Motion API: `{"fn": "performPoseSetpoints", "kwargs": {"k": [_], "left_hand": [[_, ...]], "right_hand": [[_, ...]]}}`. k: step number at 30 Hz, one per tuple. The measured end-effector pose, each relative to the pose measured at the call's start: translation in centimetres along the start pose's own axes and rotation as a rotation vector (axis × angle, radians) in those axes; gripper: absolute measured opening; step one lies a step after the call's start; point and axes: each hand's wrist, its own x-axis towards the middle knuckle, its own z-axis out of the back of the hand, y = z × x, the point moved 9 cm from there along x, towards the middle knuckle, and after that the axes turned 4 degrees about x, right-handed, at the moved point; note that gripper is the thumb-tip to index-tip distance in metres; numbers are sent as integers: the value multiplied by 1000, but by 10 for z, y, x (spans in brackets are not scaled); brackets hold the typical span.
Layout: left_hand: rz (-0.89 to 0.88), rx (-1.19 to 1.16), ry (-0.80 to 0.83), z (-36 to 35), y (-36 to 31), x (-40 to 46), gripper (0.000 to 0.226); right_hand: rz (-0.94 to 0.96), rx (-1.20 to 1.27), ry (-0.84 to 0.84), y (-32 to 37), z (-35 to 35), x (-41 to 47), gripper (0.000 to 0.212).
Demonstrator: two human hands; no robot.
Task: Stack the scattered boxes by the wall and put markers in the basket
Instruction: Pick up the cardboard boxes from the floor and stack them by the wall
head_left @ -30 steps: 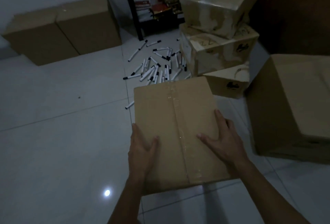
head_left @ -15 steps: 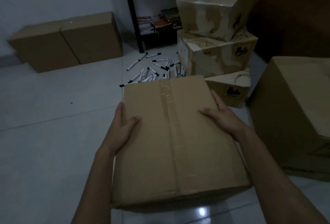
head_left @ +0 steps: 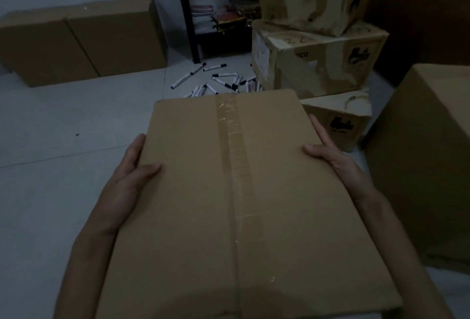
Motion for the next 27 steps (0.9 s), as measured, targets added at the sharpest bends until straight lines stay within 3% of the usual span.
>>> {"fn": "performPoseSetpoints", "kwargs": {"k": [8,14,23,27], "left_hand": [[65,-505,118,-17,17,-13,52],[119,-538,130,-18,-4,-6,56],[108,-580,98,57,-181,4,50],[123,-586,95,104,-291,-6,53]], "right_hand": [[-30,66,3,-4,-13,-5,82],[-64,18,-93,18,-25,-12,61],[-109,39,-164,178,-122,-29,37],[-131,-2,-186,275,-183,-52,48]]}}
